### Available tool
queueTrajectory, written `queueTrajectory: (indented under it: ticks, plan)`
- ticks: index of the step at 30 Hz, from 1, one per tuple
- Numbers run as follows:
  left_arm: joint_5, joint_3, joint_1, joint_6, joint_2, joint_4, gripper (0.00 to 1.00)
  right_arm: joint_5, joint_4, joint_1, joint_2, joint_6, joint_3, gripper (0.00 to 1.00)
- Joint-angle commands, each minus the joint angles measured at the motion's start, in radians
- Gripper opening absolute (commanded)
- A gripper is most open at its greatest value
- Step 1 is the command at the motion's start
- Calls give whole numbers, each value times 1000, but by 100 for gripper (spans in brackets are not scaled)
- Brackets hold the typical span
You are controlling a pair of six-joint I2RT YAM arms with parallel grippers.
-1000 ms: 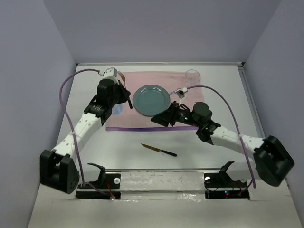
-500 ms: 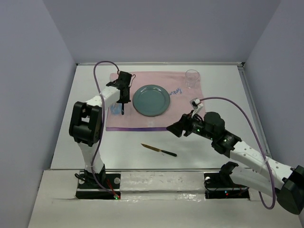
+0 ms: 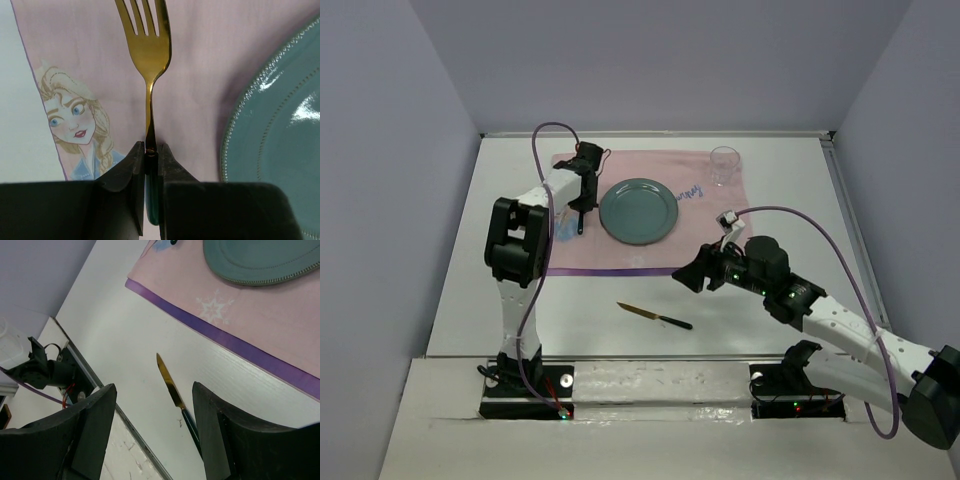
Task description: Set the dinner table for one person
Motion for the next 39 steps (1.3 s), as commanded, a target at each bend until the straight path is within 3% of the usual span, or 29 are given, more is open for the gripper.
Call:
queueTrajectory:
  ticks: [1, 9, 12, 18, 21, 26, 29, 30, 39]
  plan:
    - [22, 68, 16, 21, 33, -44, 0, 8, 3, 6, -2, -26, 12, 68]
    - [50, 71, 25, 20, 60, -42, 0, 14, -20, 6, -1, -25, 28, 68]
    - [67, 68, 27, 20, 69, -42, 5, 18, -39, 6, -8, -28, 40, 68]
    - [70, 64, 27, 20, 59, -42, 29, 31, -63, 6, -22, -31, 51, 68]
    - [59, 64, 28, 24, 43, -44, 47, 50, -74, 6, -15, -43, 67, 68]
    - [35, 70, 27, 17, -31, -42, 57, 64, -138, 6, -42, -54, 89, 68]
    - [36, 76, 27, 11, -90, -42, 74, 84, -191, 6, -73, -68, 104, 68]
    - [36, 76, 28, 6, -105, -44, 96, 89, -201, 6, -82, -69, 113, 68]
    - [42, 21, 27, -35, -374, 25, 99, 106, -292, 6, -139, -91, 104, 68]
